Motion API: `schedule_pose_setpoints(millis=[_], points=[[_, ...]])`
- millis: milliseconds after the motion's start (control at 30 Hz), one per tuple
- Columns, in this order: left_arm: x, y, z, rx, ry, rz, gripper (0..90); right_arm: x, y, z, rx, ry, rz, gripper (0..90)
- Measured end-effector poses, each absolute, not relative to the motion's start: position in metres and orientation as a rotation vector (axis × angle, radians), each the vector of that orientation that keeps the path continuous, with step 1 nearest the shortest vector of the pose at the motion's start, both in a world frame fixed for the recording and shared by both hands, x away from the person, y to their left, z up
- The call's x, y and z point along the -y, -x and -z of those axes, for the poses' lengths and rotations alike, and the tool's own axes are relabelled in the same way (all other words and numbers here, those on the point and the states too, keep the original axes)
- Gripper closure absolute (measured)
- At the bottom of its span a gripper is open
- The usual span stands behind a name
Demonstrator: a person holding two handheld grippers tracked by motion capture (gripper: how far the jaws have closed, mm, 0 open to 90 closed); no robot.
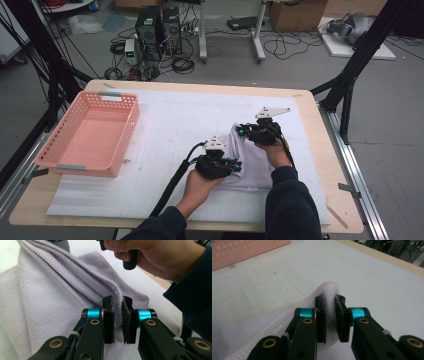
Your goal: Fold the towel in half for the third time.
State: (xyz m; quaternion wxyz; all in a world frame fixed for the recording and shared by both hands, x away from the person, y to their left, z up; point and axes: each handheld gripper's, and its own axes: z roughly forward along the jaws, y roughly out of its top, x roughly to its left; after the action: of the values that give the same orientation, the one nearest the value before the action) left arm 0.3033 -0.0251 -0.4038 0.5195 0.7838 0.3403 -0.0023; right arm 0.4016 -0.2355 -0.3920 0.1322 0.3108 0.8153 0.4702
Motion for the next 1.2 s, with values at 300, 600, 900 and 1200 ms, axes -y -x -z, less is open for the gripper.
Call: schedule_pose_setpoints(millis=[300, 600, 900, 1200], points=[[0.057, -0.306, 0.408, -0.808, -1.904, 0.019, 81.5, 0.26, -0.398, 0.398, -2.336, -0.947, -1.325, 81.0], [0.082, -0.307, 0.416, -0.821, -1.905, 0.054, 71.3, 0.278, -0.392, 0.404, -2.326, -0.993, -1.252, 80.2], [0.053, -0.296, 0.394, -0.714, -1.834, -0.037, 38.1, 0.29, -0.385, 0.4, -2.271, -1.076, -1.16, 67.4], [-0.032, -0.3, 0.39, -0.743, -1.759, -0.211, 34.3, 0.331, -0.346, 0.401, -2.122, -1.201, -1.12, 60.0]])
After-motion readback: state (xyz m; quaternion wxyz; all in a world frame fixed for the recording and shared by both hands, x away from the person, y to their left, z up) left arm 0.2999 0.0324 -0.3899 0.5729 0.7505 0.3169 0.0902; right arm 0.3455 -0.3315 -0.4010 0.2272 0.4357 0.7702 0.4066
